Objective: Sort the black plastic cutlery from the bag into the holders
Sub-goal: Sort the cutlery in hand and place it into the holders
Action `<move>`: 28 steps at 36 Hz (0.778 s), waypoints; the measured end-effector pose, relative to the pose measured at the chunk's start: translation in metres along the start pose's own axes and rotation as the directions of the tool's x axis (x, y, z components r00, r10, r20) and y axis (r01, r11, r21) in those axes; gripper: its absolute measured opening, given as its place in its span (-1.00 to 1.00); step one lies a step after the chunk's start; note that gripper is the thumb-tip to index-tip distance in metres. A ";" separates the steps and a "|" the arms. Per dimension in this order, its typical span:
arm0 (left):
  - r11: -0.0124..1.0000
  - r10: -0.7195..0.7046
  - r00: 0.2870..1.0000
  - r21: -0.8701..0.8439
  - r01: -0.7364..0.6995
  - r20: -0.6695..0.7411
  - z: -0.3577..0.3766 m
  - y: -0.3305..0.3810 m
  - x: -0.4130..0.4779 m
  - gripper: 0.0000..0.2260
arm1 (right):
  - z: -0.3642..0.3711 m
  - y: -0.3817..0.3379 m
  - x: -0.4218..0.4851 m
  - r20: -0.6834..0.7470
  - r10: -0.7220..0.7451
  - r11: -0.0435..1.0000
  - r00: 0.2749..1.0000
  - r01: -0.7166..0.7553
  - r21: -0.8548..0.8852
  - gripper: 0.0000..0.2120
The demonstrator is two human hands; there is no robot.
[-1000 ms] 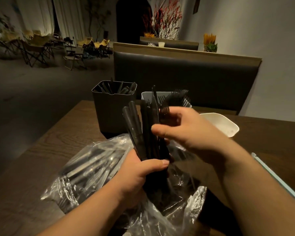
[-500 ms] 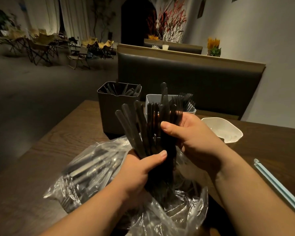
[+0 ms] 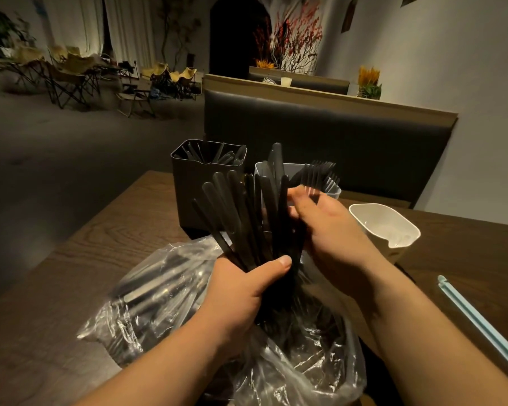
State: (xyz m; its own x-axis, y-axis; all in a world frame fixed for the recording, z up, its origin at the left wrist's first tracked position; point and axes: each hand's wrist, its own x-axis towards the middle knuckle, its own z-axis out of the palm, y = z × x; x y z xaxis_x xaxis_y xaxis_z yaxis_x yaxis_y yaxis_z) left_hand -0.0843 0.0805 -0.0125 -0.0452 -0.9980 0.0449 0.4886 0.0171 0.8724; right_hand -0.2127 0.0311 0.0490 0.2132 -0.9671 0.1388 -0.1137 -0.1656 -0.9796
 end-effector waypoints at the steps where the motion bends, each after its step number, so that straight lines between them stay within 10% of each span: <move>1: 1.000 -0.001 1.000 -0.005 0.001 -0.012 0.000 0.001 -0.001 -0.77 | 0.000 -0.002 0.000 -0.010 0.047 0.995 0.999 -0.046 0.084 -0.65; 9: 0.996 -0.022 0.989 -0.086 0.010 -0.147 -0.004 0.012 -0.001 -0.82 | -0.013 -0.039 0.003 -0.122 -0.176 0.971 0.977 0.152 -0.184 -0.80; 20: 0.986 0.010 0.959 -0.160 -0.057 -0.283 -0.029 0.031 0.013 -0.88 | 0.002 -0.086 0.086 -0.552 -0.369 0.902 0.748 0.430 -0.021 -0.83; 28: 0.986 -0.011 0.958 -0.163 -0.038 -0.286 -0.030 0.034 0.014 -0.87 | 0.042 -0.055 0.140 -0.364 -0.603 0.795 0.710 0.502 -0.340 -0.62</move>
State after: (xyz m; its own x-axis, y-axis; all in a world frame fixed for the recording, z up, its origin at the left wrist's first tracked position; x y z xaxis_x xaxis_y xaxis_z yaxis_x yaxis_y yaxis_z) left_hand -0.0423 0.0648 0.0033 0.2004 -0.9740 -0.1055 0.6255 0.0443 0.7789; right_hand -0.1353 -0.0869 0.1166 -0.1329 -0.6568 0.7423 -0.3136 -0.6826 -0.6601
